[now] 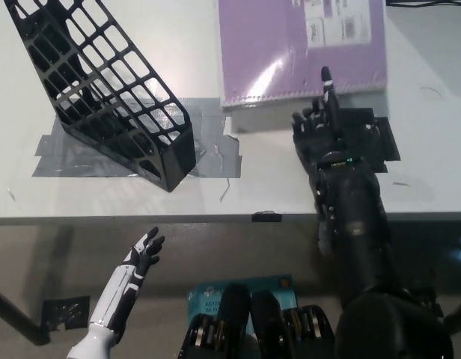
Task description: A shelf with a book inside it is placed on the center of the desk infront of the robot. The robot uses its right hand to grab the book, take it out and hand it to a person.
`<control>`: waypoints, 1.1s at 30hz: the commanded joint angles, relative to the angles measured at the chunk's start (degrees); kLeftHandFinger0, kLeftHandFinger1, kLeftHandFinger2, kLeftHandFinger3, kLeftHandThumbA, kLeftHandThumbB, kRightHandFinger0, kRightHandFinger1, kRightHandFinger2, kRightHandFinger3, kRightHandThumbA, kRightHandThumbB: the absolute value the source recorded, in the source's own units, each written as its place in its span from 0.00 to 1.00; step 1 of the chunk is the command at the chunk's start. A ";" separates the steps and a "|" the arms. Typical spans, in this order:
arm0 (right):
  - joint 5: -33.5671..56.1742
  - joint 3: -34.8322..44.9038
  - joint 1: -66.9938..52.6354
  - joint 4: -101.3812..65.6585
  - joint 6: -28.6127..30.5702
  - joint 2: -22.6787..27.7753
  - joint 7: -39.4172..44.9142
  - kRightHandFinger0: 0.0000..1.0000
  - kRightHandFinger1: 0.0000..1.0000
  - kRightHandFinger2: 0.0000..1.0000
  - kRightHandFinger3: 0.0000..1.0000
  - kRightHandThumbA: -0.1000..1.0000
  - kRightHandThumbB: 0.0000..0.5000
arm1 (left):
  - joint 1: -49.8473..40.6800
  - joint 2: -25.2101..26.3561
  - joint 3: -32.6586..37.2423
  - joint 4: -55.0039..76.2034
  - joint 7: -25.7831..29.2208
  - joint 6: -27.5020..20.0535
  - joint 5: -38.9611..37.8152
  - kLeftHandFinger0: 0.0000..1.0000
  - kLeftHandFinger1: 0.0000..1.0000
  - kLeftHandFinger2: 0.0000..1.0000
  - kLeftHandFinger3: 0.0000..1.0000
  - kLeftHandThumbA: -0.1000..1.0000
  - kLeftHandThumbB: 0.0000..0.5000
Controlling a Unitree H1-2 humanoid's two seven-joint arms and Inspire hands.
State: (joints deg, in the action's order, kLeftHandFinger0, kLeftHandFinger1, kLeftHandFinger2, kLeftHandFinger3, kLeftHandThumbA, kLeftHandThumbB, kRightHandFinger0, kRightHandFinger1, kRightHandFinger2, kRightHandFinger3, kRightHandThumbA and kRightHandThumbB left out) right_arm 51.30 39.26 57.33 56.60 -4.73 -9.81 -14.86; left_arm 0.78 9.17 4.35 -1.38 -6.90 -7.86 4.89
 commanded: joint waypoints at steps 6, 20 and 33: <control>-2.38 -9.90 -4.33 -10.63 -3.52 -1.23 21.03 1.00 1.00 1.00 1.00 1.00 0.86 | 0.88 1.24 0.19 2.07 -0.12 -0.64 2.00 1.00 1.00 1.00 1.00 1.00 0.61; -25.12 -38.23 -33.11 -78.05 -2.63 6.81 22.05 1.00 1.00 1.00 1.00 1.00 0.91 | 0.77 0.68 -0.76 1.72 -0.78 -0.17 -1.14 1.00 1.00 1.00 1.00 1.00 0.63; -34.53 -42.68 -60.86 -90.66 9.96 14.19 30.46 1.00 1.00 1.00 1.00 1.00 0.99 | 0.52 0.61 -0.69 0.23 -0.74 -1.36 -1.25 1.00 1.00 1.00 1.00 1.00 0.60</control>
State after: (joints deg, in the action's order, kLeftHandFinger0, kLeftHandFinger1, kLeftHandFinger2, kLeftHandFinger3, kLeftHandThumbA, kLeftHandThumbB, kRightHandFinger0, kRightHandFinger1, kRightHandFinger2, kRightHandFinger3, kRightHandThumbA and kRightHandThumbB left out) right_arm 41.46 13.26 15.69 3.54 -6.85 -4.48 -2.99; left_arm 0.85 9.08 4.38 -2.37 -6.91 -7.58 5.64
